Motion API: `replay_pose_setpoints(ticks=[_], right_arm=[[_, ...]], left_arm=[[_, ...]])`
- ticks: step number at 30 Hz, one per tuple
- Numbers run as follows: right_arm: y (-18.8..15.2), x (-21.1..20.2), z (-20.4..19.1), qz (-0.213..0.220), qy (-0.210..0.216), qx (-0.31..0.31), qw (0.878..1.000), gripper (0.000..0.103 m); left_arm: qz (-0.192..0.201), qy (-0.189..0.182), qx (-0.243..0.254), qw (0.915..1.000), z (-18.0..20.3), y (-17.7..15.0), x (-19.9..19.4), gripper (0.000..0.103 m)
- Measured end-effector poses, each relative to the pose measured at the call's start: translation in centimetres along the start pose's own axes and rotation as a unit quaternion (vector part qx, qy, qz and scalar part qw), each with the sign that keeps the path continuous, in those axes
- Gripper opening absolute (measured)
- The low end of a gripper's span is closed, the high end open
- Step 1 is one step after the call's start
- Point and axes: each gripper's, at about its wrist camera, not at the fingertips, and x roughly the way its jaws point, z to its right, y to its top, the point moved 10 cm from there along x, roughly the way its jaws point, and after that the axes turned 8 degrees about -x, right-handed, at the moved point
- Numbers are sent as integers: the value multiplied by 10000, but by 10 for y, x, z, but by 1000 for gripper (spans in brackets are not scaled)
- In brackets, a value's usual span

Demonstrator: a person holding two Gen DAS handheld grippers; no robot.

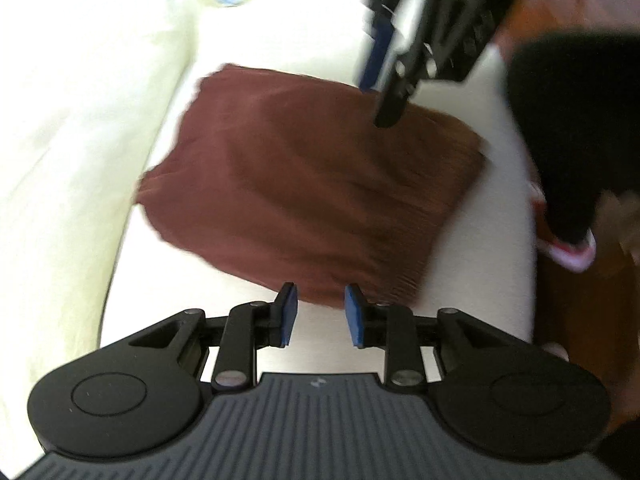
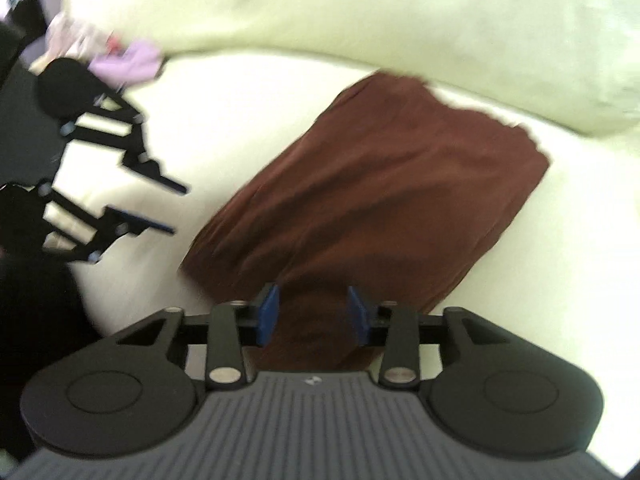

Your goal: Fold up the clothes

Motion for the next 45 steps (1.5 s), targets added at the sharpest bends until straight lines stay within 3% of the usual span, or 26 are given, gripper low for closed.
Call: replay_pose_setpoints(ticks=[1,3,6,9,10,12,13,15,18,22,23,25,28,31,34,39,45], right_arm=[[3,5,4,58,20,123,9999,8],[0,24,13,0,134,473,9988,8],[-26,51,22,-612,78,577,9964,8],[-26,44,28,-573,280,601,9962,17],[-20,39,37,-464,304,658,9963,24],[0,32,69,-176,201,869,9959,28],[11,31,88,-44,113,1007,9948,29],[29,37,128,102,-214,1188,9926,31],[47,47,177,180,-747,1194,9899,32],[52,66,212,205,-937,1297,9869,33],[52,73,221,190,-982,1320,9862,33],[51,84,235,198,-1069,1352,9848,33],[46,89,245,261,-1178,1442,9822,33],[43,91,248,322,-1199,1480,9812,33],[46,96,247,371,-1139,1461,9820,33],[58,102,254,639,-960,1605,9803,33],[71,112,280,841,-790,2060,9717,32]], left_arm=[[102,-79,-356,9993,-7,9,7,33],[40,-386,-882,9954,-9,15,28,33],[-197,-645,-1142,9912,-6,15,52,32],[16,-563,-1211,9910,-39,28,53,36],[147,-454,-1403,9890,-68,39,54,40],[310,-154,-1739,9842,-114,53,59,53],[424,68,-2051,9778,-152,64,66,59],[459,85,-2614,9641,-202,76,84,63],[305,-643,-3607,9299,-251,88,124,63],[-16,-1589,-4598,8737,-283,95,185,61],[-47,-1684,-4744,8641,-282,94,195,60],[-64,-1842,-5009,8456,-286,89,218,54],[-124,-2007,-5126,8347,-285,80,236,35],[-117,-2077,-5103,8345,-281,80,248,21],[145,-2053,-4996,8415,-288,86,246,11],[575,-1874,-4665,8625,-291,95,228,9],[543,-1620,-4277,8876,-287,100,224,9]])
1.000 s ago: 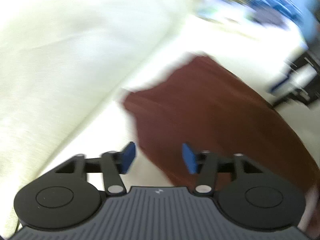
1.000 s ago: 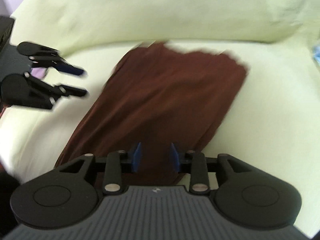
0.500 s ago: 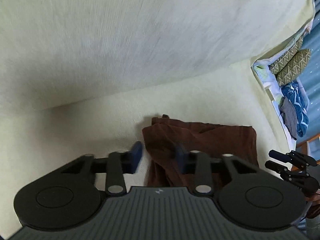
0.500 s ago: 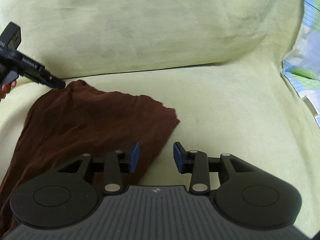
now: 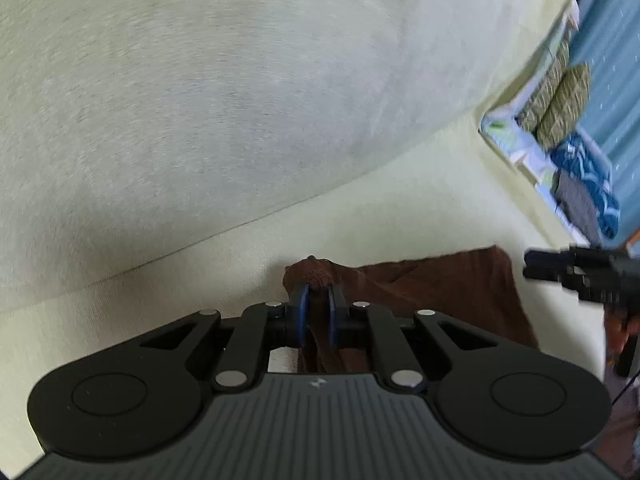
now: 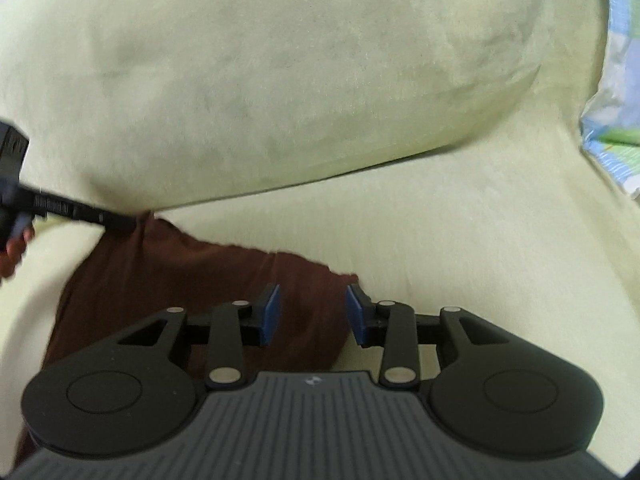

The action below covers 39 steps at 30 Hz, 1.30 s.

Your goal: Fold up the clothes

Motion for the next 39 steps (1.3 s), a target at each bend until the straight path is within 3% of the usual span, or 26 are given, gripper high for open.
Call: replay_pose_setpoints(ticks=[6,7,8,14,17,19,22,25,28,30,32,35,39], right_arm=[[-1,22,19,-213,-55,406,9989,32],[-3,25,21,-237,-1,525,9983,28],[-5,27,22,-249,53,607,9978,2],[2,5,5,393,-125,-129,9991,2],[2,0,5,516,-310,-235,9979,2],[-5,10,10,302,-437,-195,9984,2],[-14,25,17,32,-668,-100,9977,8],[-15,27,22,-55,-975,10,9952,38],[-7,12,24,103,-1176,-24,9930,37],[1,-4,12,284,-988,-177,9945,30],[2,-22,-19,389,-380,-444,9975,13],[-19,-36,-65,88,220,-890,9957,11],[-54,-47,-103,-288,590,-1015,9927,12]], left_arm=[[18,196,299,9994,4,2,2,9],[37,219,372,9991,5,2,3,9],[77,246,479,9985,7,2,3,10],[584,209,1226,9905,24,6,-6,10],[353,562,1291,9894,14,4,13,10],[203,920,1397,9857,3,-1,30,10],[269,1106,1422,9833,-2,1,33,10],[408,1435,1605,9757,0,10,24,10],[604,1531,1677,9720,10,12,-3,10],[589,1457,1765,9717,19,0,-20,10],[497,1269,1812,9740,27,-25,-38,11],[177,899,1656,9819,26,-66,-52,12],[2,393,1402,9893,18,-95,-62,14]])
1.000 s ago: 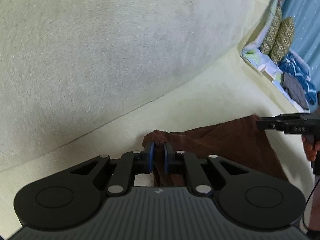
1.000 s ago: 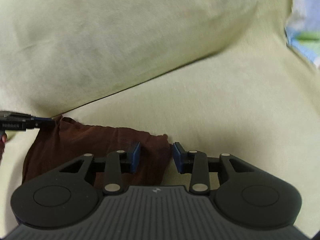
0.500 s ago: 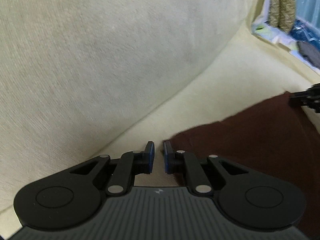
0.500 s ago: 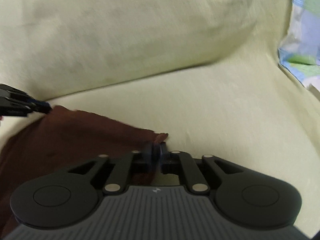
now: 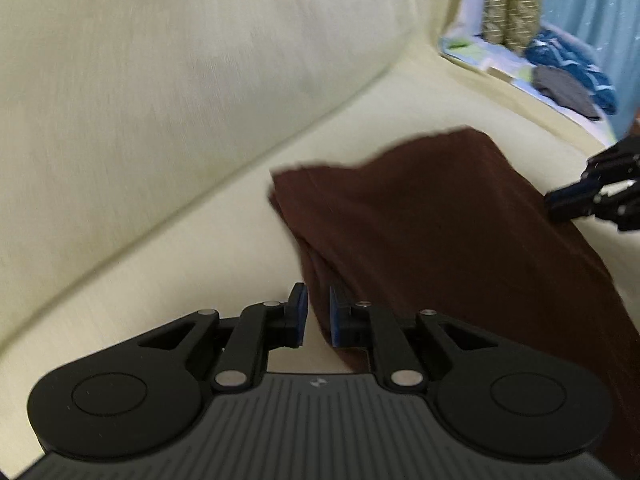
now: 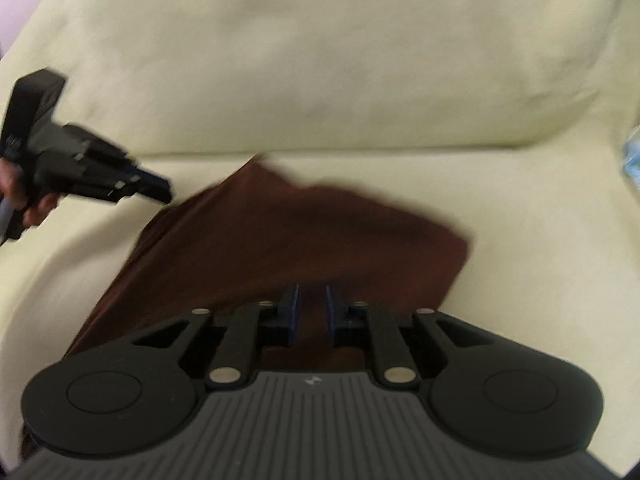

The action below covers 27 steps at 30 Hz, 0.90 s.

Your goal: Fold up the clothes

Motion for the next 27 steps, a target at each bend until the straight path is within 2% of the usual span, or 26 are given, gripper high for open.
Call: replay_pose_setpoints(ticks=[2,5,8,10,12,13,15,16,18,21,24,25,27], right_arm=[[-8,-2,-12,-58,82,103,9999,13],[-20,-7,-31,-125,154,323,9993,22],[-26,-13,-31,-129,100,485,9987,24],[-27,-14,-30,-135,83,567,9983,24],[-28,-15,-26,-153,52,599,9981,24],[-28,-17,-24,-163,16,602,9981,24],[-31,-16,-20,-233,-123,592,9979,25],[-34,-15,-17,-280,-215,592,9976,30],[-38,-12,-10,-372,-332,685,9964,34],[-43,-8,-4,-398,-355,817,9952,34],[-43,-7,-5,-418,-433,690,9958,34],[-43,-8,-5,-431,-456,676,9957,34],[-37,-13,-4,-397,-526,687,9955,34]], left_arm=[[39,-217,-164,9996,-7,1,-2,26],[-28,-585,-307,9978,-12,10,7,26],[-175,-895,-277,9955,-8,12,15,26],[-300,-959,-176,9948,-6,11,21,26],[-411,-862,8,9954,-6,6,26,22],[-469,-792,102,9957,-6,3,29,9],[-542,-686,274,9958,-6,-1,31,9],[-564,-633,374,9957,-7,-3,30,9],[-605,-482,351,9964,-15,-6,26,9],[-561,-77,371,9977,-27,-8,16,8],[-648,610,311,9955,-48,-17,8,7],[-697,712,213,9948,-52,-20,4,7],[-507,550,76,9972,-43,-15,-9,7]])
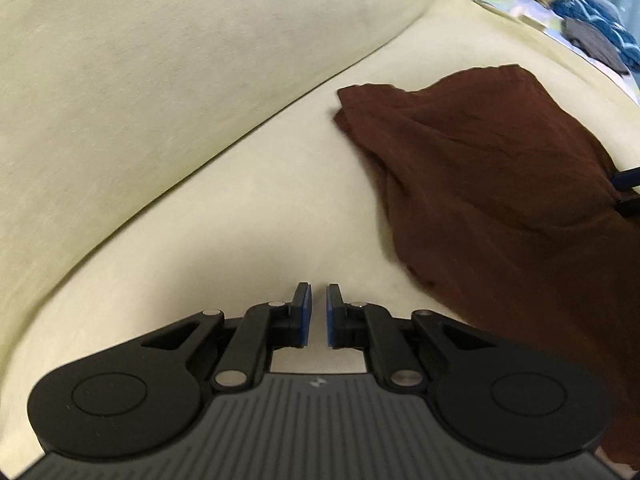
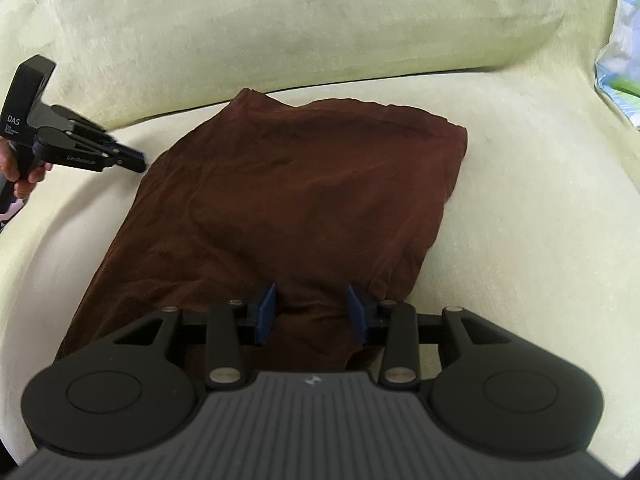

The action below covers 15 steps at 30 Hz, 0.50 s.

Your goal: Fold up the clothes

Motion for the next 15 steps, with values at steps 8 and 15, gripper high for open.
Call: replay_pose_setpoints(ticks=[8,15], right_arm=[[47,5,-33,429,314,-764,9957,0],[38,39,4,-311,-316,-1198,9918,2]], left_arm=[[160,-691,411,9966,76,10,12,9],[298,18,77,9995,45,4,6,10]])
